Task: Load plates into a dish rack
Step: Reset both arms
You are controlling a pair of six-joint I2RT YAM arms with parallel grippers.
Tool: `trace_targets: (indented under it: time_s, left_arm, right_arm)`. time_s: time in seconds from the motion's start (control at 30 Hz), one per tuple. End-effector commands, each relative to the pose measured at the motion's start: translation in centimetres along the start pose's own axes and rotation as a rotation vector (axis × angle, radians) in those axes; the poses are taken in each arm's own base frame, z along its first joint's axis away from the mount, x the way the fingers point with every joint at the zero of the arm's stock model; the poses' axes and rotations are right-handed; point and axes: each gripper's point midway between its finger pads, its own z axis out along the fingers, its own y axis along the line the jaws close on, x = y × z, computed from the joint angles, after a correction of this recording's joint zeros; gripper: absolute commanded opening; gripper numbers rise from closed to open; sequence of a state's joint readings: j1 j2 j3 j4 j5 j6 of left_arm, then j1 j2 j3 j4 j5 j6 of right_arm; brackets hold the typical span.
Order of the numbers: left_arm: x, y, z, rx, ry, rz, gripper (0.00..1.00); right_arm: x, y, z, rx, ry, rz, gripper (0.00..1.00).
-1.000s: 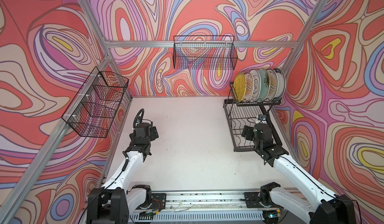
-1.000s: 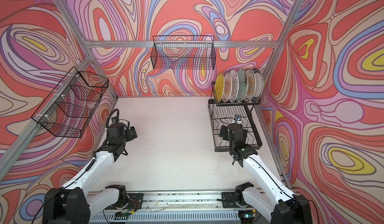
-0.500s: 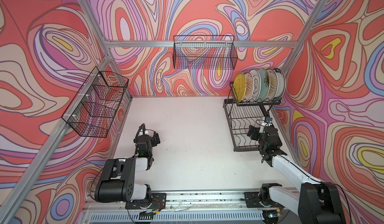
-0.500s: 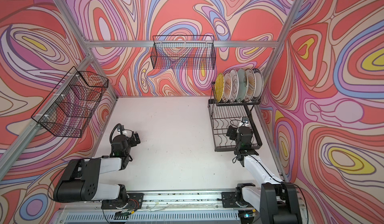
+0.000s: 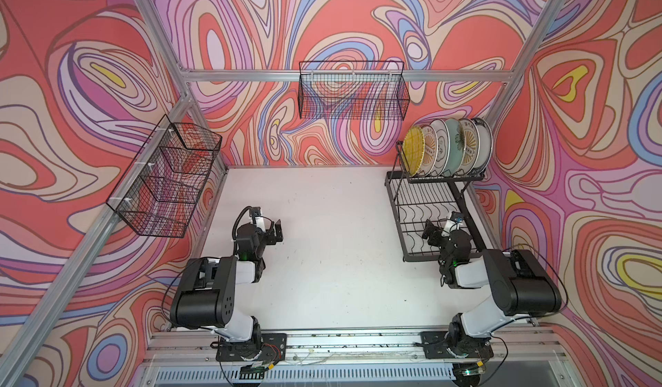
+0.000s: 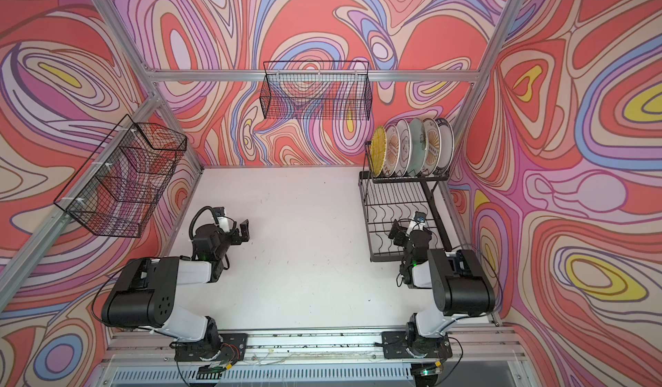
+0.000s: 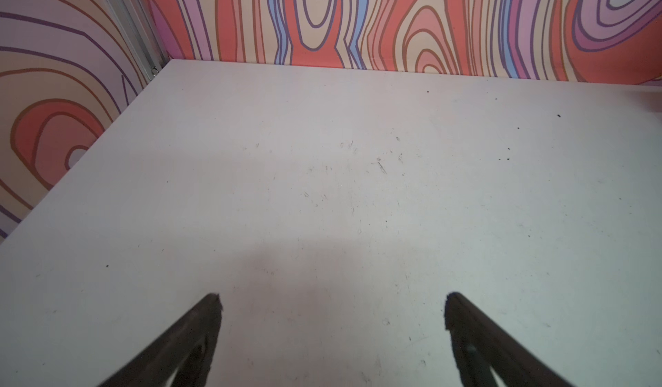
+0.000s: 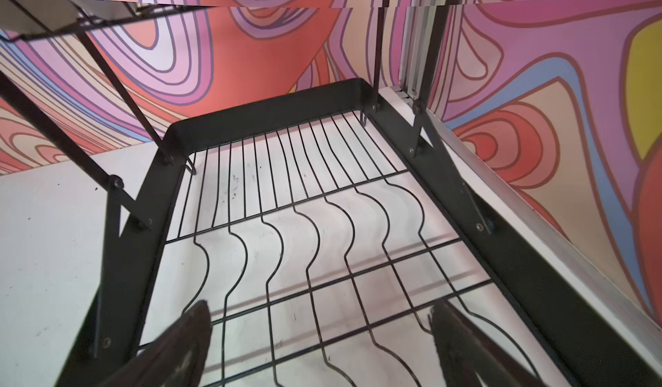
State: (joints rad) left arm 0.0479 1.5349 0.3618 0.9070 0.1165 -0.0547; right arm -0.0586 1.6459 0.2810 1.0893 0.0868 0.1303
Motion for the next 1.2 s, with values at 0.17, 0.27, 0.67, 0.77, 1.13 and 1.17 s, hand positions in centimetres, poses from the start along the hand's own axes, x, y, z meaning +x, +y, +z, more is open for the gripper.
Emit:
trace_targets:
  time_s: [0.17, 0.27, 0.67, 0.77, 1.13, 1.17]
  left_arm:
    - [0.0, 0.1, 0.0, 0.0, 0.001, 0.012, 1.0]
    - [0.0, 0.1, 0.0, -0.001, 0.0, 0.012, 1.0]
    - [0.1, 0.1, 0.0, -0.002, 0.002, 0.012, 1.0]
    - [0.1, 0.1, 0.0, -0.003, 0.002, 0.013, 1.0]
    - [0.2, 0.0, 0.3, -0.028, 0.02, 0.033, 1.0]
    - [0.2, 0.1, 0.3, -0.033, 0.02, 0.03, 1.0]
  right_arm:
    - [-1.6, 3.2, 3.6, -0.151, 0.022, -0.084, 0.98]
    - [-1.5, 3.4, 3.5, -0.163, 0.024, -0.089, 0.98]
    - [-1.6, 3.4, 3.5, -0.159, 0.018, -0.091, 0.98]
    - [-1.6, 3.5, 3.4, -0.162, 0.02, -0.091, 0.98]
    - [-1.6, 3.4, 3.5, -0.161, 0.018, -0.091, 0.98]
    - [-1.6, 3.4, 3.5, -0.161, 0.019, -0.091, 0.98]
